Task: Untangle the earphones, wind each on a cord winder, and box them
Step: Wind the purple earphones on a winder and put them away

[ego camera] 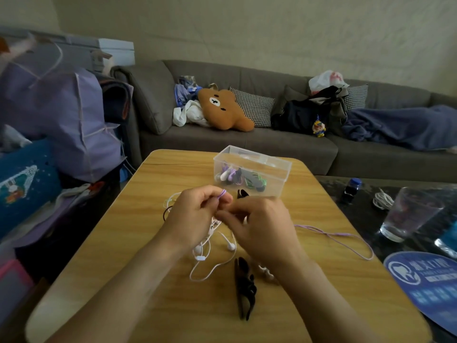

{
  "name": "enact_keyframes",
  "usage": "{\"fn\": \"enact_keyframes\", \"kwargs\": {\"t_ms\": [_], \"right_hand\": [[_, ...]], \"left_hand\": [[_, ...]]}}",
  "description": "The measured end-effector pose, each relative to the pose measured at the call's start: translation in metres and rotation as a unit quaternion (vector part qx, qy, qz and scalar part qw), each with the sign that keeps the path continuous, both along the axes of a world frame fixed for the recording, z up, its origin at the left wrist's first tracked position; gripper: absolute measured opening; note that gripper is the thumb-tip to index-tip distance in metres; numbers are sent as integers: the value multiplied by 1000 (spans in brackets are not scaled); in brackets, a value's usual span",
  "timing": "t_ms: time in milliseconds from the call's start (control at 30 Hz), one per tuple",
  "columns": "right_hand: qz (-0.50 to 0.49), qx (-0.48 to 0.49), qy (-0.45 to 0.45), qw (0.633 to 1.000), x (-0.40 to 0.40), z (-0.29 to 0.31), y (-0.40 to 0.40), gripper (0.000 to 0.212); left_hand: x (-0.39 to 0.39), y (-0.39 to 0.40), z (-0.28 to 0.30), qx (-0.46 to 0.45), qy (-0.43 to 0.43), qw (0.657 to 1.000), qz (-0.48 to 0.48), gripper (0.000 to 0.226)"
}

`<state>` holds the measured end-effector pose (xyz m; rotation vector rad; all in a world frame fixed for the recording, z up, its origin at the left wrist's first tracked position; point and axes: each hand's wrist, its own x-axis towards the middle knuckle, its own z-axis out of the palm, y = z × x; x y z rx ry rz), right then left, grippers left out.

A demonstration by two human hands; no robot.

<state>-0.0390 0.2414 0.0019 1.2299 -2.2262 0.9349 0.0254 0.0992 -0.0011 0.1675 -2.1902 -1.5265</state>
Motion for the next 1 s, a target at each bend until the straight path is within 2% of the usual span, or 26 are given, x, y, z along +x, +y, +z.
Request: {"fn": "enact_keyframes", "kwargs": {"t_ms": [167, 233, 300, 433, 567, 633, 733, 833, 867, 933, 1000], "right_hand": [[16, -110, -17, 994, -10, 16, 19, 11], [53, -93, -51, 993, -15, 18, 25, 4], [73, -23, -82, 994, -21, 18, 30, 4], [6, 46, -126, 991, -37, 16, 41, 11], [-47, 15, -218, 975, -49, 11, 55, 9], [-86, -5, -223, 971, -52, 11, 61, 14], [-134, 11, -218, 967, -56, 9, 59, 20], [-154, 124, -214, 957, -52, 7, 50, 19], [-150, 147, -209, 955, -49, 6, 47, 28], [-115, 131, -191, 966, -38, 7, 41, 53], [-31, 60, -191, 979, -18, 15, 30, 61]], "left_hand": [[5, 1, 3, 60, -88, 991, -86, 22], [7, 3, 8, 32, -93, 991, -93, 23], [9, 6, 12, 24, -94, 991, -95, 25], [6, 8, 15, 183, -65, 978, -72, 43], [7, 8, 17, 355, -6, 935, -2, 44], [9, 3, 18, 393, 29, 919, -1, 44], [11, 2, 22, 390, 51, 918, -47, 39], [11, 9, 24, 375, 60, 923, -61, 36], [12, 10, 24, 361, 64, 928, -60, 37], [12, 10, 24, 319, 67, 943, -61, 36], [13, 12, 24, 254, 47, 965, -49, 35]]}}
